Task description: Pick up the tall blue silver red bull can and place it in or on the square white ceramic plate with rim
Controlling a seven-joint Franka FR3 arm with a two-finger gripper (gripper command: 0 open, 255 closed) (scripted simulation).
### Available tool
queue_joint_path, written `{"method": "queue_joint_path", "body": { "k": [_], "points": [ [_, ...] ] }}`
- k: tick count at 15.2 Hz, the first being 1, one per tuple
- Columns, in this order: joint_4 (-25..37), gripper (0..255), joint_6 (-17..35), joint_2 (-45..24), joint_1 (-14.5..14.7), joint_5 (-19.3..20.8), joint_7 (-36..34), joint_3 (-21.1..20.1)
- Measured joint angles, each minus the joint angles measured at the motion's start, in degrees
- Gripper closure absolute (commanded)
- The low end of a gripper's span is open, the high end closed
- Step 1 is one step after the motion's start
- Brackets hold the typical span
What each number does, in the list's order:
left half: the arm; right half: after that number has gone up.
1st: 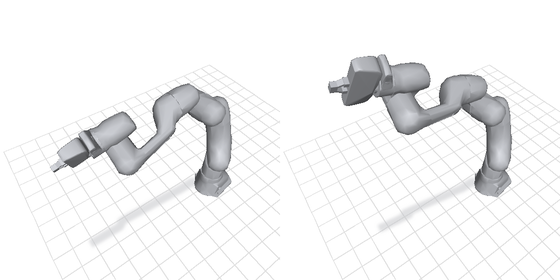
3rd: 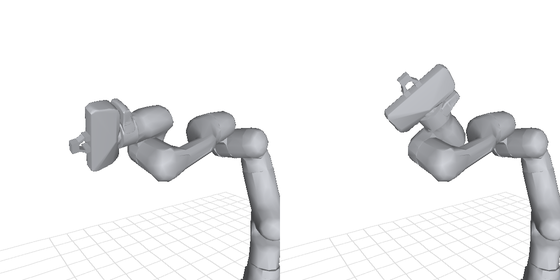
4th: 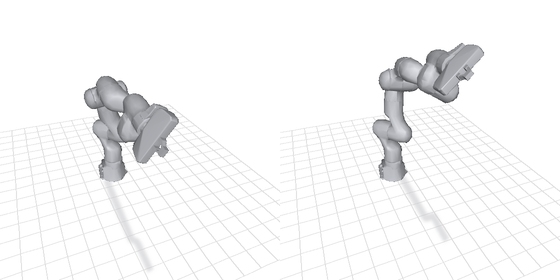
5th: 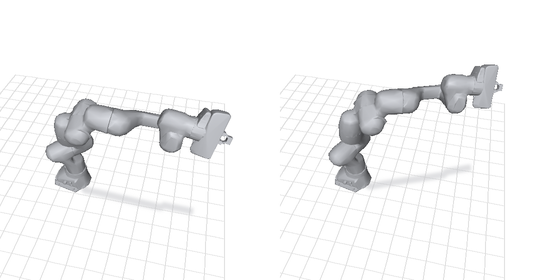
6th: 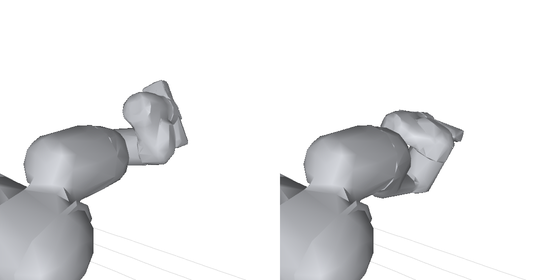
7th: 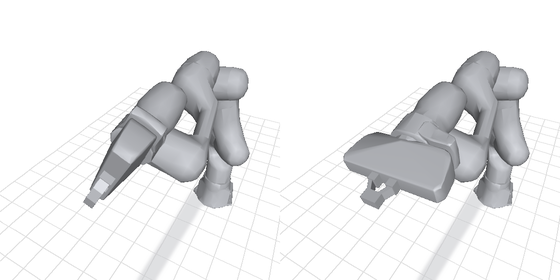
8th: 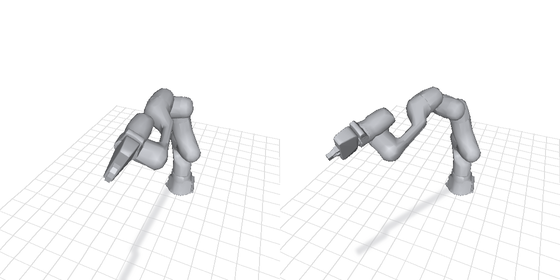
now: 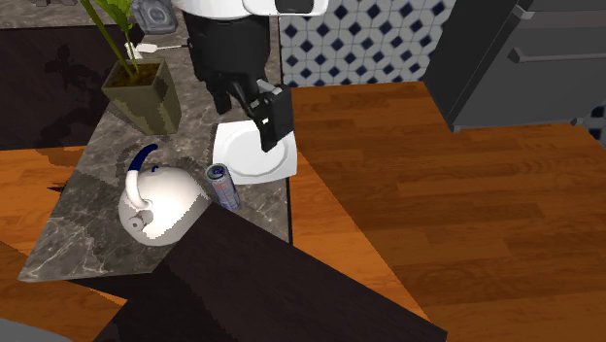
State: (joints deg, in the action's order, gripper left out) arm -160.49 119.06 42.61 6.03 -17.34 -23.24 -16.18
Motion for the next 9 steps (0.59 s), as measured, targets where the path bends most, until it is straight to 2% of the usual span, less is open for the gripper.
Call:
{"method": "queue_joint_path", "body": {
  "k": [5, 9],
  "points": [
    [-1.8, 0, 11.3, -8.9, 2.1, -3.6, -6.9, -7.9],
    [-2.3, 0, 21.0, -17.9, 2.1, -4.5, -12.7, -14.2]
  ]
}}
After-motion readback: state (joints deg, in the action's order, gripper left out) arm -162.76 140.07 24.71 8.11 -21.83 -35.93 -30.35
